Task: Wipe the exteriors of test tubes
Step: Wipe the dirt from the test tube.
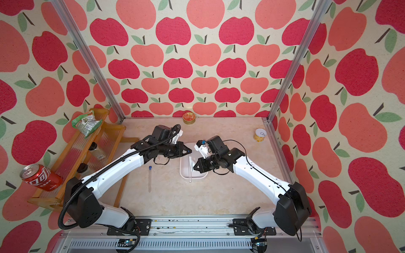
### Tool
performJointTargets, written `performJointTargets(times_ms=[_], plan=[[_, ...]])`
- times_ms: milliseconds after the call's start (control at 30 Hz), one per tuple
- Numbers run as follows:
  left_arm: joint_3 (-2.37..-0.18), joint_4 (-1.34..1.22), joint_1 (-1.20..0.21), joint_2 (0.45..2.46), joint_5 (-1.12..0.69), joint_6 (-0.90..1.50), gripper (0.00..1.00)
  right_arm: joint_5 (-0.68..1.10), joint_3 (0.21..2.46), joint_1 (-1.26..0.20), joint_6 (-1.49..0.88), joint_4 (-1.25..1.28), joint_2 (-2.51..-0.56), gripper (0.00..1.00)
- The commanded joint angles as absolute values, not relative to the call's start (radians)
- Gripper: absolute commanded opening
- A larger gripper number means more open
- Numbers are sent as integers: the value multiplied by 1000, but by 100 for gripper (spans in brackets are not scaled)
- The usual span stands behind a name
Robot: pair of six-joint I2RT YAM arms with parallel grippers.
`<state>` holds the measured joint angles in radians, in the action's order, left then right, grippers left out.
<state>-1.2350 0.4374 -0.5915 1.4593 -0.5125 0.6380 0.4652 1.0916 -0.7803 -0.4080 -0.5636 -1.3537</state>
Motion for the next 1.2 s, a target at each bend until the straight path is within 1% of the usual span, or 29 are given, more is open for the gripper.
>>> performJointTargets(times_ms=[0, 200, 433, 933, 1167], plan=[[-1230, 457, -582, 1443, -514, 633, 0, 481, 1038, -818, -417, -584, -1301, 0], [-1238, 460, -574, 1449, -517, 630, 0, 454, 963, -892, -455, -581, -1241, 0], [-1234, 456, -580, 1449, -522, 633, 0, 421, 944, -890, -456, -581, -1211, 0], [-1202, 448, -598, 1423, -517, 646, 0, 431, 1165, -773, -357, -618, -1392, 0], [-1197, 454, -600, 1416, -505, 641, 0, 447, 1161, -771, -363, -609, -1396, 0]])
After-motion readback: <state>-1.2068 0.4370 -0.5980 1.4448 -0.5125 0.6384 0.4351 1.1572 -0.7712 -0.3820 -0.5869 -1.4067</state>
